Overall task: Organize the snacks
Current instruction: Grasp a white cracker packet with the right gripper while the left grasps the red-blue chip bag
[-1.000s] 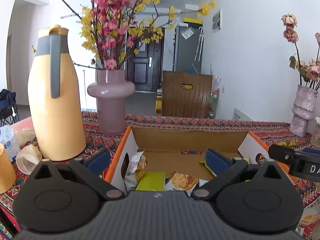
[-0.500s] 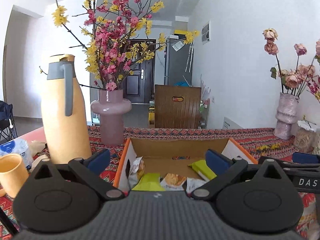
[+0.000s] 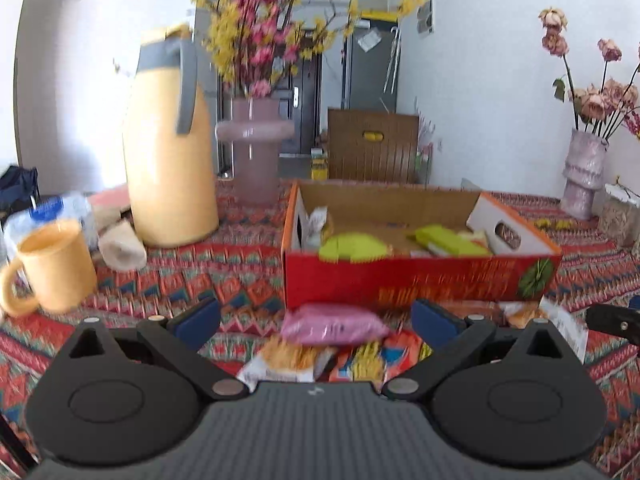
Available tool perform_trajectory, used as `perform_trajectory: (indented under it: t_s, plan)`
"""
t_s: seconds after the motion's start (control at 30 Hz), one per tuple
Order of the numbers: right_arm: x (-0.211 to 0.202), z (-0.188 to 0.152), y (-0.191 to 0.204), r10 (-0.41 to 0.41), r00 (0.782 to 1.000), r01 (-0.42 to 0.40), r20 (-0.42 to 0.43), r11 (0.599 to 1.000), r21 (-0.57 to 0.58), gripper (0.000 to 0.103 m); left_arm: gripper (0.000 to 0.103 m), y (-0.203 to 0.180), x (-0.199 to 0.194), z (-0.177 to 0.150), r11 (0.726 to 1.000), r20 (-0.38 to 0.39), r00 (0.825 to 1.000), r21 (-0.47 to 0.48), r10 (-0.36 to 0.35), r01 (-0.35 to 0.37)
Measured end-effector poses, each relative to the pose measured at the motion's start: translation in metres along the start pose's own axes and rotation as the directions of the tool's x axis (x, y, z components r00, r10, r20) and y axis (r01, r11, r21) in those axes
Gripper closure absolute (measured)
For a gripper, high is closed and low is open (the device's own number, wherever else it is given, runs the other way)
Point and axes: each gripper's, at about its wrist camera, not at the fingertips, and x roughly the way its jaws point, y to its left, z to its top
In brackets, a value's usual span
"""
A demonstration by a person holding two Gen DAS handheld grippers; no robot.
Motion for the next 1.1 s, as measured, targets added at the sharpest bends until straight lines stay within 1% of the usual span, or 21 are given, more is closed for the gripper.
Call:
perform_trajectory:
  t_s: [0.1, 0.17, 0.3, 0.57, 0.63, 0.7, 0.77, 0.8, 0.93, 1.07, 1.1]
  plan:
    - [-0.001, -0.015, -0.003, -0.004, 0.999, 0.004, -0.043, 1.0, 0.011, 0.0, 0.0, 0.007, 0.012, -0.013, 1.0, -0.027, 1.0, -0.02, -0.003, 0.003]
    - [0.001, -0.023, -0.004, -0.009, 0.997, 0.011, -0.072, 1.0, 0.017, 0.0, 0.0, 0.01, 0.018, -0.015, 0.999, -0.041, 0.999, -0.042, -0.008, 0.006]
    - [0.007, -0.032, -0.004, -0.013, 0.994, 0.016, -0.109, 0.999, 0.027, 0.0, 0.0, 0.011, 0.015, -0.017, 0.999, -0.027, 1.0, -0.052, -0.015, 0.014]
    - [0.027, -0.022, 0.016, 0.007, 0.991, -0.002, -0.134, 0.999, 0.034, 0.0, 0.0, 0.014, 0.017, -0.018, 0.997, -0.031, 0.999, -0.071, -0.022, 0.02]
    - [0.034, -0.018, 0.02, -0.006, 0.99, 0.013, -0.138, 0.999, 0.05, 0.0, 0.0, 0.015, 0.017, -0.018, 0.997, -0.032, 0.999, -0.079, -0.025, 0.023]
    - [0.043, -0.017, 0.022, -0.039, 0.988, 0.051, -0.152, 0.996, 0.076, 0.0, 0.0, 0.015, 0.017, -0.018, 0.996, -0.032, 0.999, -0.082, -0.027, 0.025]
    - [0.051, -0.02, 0.023, -0.084, 0.981, 0.099, -0.177, 0.992, 0.081, 0.0, 0.0, 0.015, 0.016, -0.018, 0.996, -0.032, 0.999, -0.083, -0.03, 0.027]
    - [0.053, -0.022, 0.023, -0.093, 0.978, 0.109, -0.186, 0.991, 0.08, 0.0, 0.0, 0.015, 0.016, -0.018, 0.996, -0.032, 0.999, -0.083, -0.032, 0.029]
    - [0.049, -0.031, 0.022, -0.092, 0.972, 0.11, -0.214, 0.991, 0.073, 0.0, 0.0, 0.016, 0.016, -0.018, 0.996, -0.031, 0.999, -0.086, -0.033, 0.031]
    - [0.042, -0.044, 0.024, -0.078, 0.967, 0.091, -0.242, 0.995, 0.045, 0.0, 0.0, 0.015, 0.017, -0.019, 0.996, -0.031, 0.999, -0.087, -0.031, 0.028]
    - [0.04, -0.047, 0.025, -0.081, 0.966, 0.092, -0.247, 0.995, 0.03, 0.002, 0.0, 0.015, 0.017, -0.019, 0.996, -0.031, 0.999, -0.086, -0.031, 0.028]
